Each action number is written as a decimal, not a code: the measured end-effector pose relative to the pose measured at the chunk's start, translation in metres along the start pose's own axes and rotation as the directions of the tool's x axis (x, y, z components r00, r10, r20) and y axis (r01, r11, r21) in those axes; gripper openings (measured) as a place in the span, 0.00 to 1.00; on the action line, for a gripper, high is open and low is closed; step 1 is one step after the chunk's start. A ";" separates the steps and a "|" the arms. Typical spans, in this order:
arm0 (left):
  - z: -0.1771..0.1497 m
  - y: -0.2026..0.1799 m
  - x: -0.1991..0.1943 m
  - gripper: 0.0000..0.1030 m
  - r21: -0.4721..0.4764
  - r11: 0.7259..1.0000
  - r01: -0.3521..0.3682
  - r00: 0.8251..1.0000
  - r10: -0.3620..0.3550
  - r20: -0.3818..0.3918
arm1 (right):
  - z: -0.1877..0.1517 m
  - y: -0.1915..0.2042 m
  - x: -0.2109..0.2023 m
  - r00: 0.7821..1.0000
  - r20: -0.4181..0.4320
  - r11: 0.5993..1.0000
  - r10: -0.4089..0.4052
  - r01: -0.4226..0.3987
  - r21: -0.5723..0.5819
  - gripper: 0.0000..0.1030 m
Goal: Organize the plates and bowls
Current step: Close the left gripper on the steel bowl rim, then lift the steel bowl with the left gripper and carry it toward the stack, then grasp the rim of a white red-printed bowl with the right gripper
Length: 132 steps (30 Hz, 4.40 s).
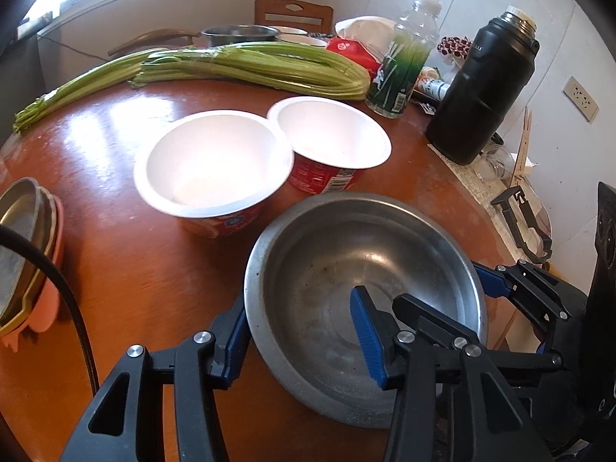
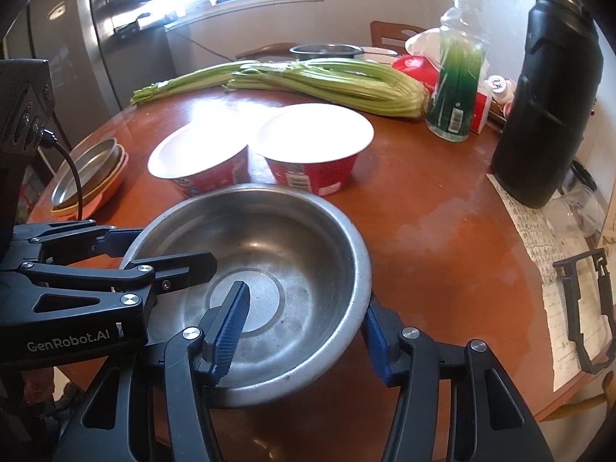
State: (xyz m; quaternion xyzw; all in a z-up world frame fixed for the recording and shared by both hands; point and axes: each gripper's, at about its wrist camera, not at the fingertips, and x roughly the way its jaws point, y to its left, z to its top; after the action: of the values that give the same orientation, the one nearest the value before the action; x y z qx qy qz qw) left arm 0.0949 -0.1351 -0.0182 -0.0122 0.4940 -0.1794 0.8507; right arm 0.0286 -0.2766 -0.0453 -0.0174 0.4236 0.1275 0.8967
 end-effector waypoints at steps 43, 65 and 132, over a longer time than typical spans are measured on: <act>-0.034 0.072 -0.027 0.49 -0.108 0.985 -0.135 0.991 0.136 -0.002 | 0.007 0.083 0.023 0.988 -0.064 0.981 0.141 -0.148 -0.125 0.57; -0.031 0.077 -0.039 0.50 -0.108 0.986 -0.127 0.991 0.130 0.019 | 0.012 0.073 0.015 0.984 -0.055 0.982 0.168 -0.172 -0.075 0.58; 0.087 0.103 0.029 0.50 -0.001 0.998 -0.070 0.997 0.070 -0.036 | 0.094 0.048 0.074 0.980 -0.055 0.978 0.191 -0.185 0.095 0.57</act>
State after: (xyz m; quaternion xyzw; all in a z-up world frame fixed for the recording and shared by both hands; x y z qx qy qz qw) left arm 0.2110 -0.0618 -0.0183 0.0073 0.5093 -0.1492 0.8475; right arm 0.1327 -0.2015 -0.0378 0.0590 0.4570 0.1919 0.8665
